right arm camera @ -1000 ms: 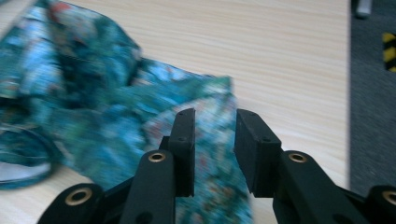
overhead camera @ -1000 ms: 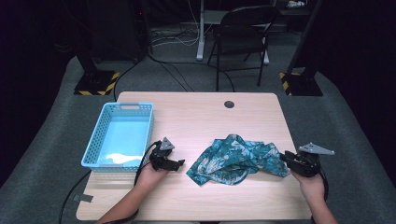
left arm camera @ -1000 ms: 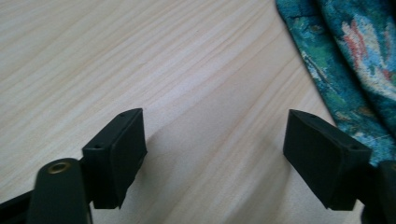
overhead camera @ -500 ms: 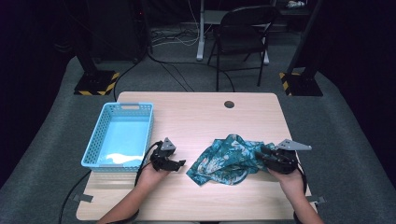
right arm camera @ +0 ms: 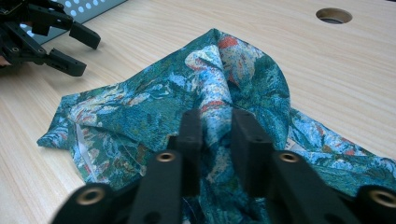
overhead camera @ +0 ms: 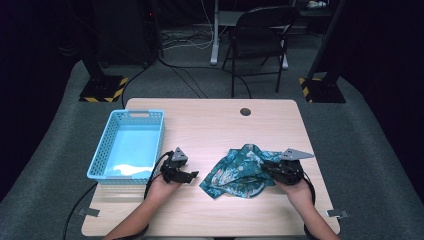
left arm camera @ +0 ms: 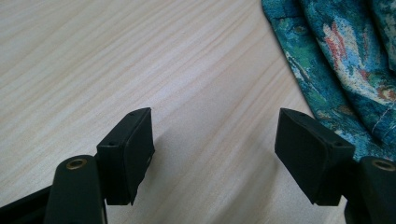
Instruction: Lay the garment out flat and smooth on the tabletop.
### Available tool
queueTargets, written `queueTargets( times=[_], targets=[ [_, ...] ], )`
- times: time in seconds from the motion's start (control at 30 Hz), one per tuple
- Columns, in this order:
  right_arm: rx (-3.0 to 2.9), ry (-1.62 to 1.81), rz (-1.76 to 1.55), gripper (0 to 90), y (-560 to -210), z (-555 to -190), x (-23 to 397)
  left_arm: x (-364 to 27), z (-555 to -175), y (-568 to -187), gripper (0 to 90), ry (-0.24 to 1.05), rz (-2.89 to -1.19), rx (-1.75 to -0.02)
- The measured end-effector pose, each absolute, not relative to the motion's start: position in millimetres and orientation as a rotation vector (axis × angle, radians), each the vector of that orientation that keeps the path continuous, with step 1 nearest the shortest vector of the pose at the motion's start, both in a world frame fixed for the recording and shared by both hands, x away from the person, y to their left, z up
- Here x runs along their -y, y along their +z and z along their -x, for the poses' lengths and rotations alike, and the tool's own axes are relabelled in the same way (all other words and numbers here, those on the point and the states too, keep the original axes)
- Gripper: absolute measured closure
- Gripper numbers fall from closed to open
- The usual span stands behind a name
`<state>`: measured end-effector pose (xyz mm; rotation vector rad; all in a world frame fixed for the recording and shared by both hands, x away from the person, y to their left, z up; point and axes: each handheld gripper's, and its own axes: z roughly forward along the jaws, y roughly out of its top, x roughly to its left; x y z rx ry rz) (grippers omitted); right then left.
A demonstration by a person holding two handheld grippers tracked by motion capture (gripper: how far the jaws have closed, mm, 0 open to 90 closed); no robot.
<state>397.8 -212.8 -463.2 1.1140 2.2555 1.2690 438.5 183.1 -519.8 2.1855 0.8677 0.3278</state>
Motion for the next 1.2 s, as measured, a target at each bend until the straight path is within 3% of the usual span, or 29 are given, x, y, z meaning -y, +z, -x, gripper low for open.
queueTargets(
  times=[0.17, 0.37, 0.77, 1.2],
  targets=[
    [-2.259, 1.258, -1.082, 87.8, -462, -396, 213, -180, -436, -518, 27.6, 0.319, -2.185, -0.853],
    [-2.234, 1.269, -1.071, 88.4, -458, -393, 218, -175, -433, -512, 27.6, 0.311, -2.17, -0.827],
    [-2.079, 1.276, -1.164, 88.5, -440, -384, 270, -160, -431, -503, 29.0, 0.298, -2.203, -0.773],
    [-1.982, 1.18, -1.376, 88.1, -459, -380, 335, -129, -435, -492, 29.4, 0.238, -2.202, -0.715]
  ],
)
